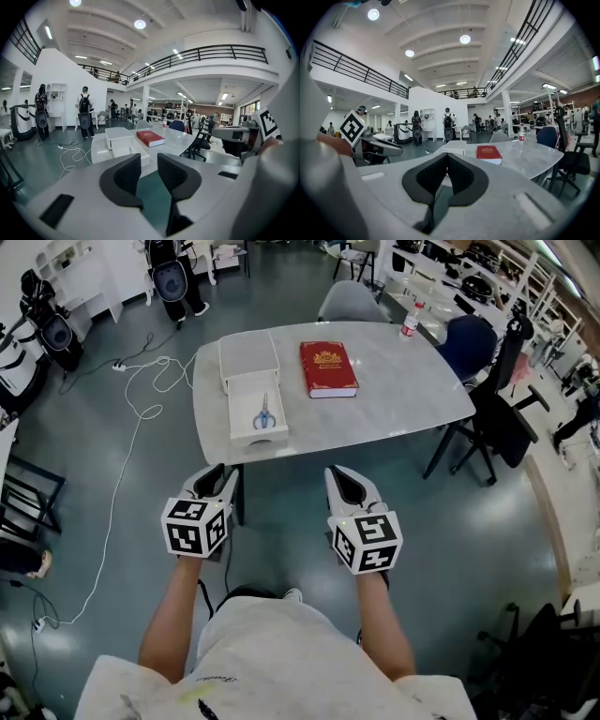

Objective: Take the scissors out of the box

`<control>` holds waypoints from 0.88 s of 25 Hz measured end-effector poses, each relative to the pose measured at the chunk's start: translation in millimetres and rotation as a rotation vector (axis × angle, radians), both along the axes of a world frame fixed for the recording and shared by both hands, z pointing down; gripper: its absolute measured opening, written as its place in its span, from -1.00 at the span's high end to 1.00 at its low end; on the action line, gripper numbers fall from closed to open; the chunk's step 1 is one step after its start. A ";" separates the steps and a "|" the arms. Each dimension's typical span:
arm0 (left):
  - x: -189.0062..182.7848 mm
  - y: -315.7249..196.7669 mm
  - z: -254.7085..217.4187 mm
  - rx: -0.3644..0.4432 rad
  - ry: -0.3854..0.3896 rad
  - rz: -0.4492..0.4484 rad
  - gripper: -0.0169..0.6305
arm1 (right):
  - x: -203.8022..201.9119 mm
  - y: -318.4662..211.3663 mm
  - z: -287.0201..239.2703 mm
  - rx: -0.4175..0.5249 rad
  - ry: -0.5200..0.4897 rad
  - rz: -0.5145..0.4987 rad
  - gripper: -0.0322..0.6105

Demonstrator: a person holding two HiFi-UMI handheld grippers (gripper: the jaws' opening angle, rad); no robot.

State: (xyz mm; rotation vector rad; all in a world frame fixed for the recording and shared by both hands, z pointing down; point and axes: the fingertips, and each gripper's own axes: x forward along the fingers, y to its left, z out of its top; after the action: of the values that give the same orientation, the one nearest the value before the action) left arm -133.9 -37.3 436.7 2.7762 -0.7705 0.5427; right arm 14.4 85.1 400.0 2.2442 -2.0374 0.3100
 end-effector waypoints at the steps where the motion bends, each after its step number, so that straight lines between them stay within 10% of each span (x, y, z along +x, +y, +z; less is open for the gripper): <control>1: 3.2 -1.1 0.2 0.003 -0.004 -0.001 0.68 | 3.3 -1.3 0.8 0.000 -0.001 -0.002 0.88; 22: 73.6 -97.2 29.4 -0.038 -0.035 -0.021 0.66 | 73.6 -108.8 18.5 -0.058 0.001 -0.031 0.88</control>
State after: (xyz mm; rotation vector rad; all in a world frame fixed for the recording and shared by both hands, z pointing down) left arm -60.3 -134.4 466.0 2.7277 -0.7878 0.5965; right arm 88.0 -23.7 418.5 2.1764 -2.0328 0.3604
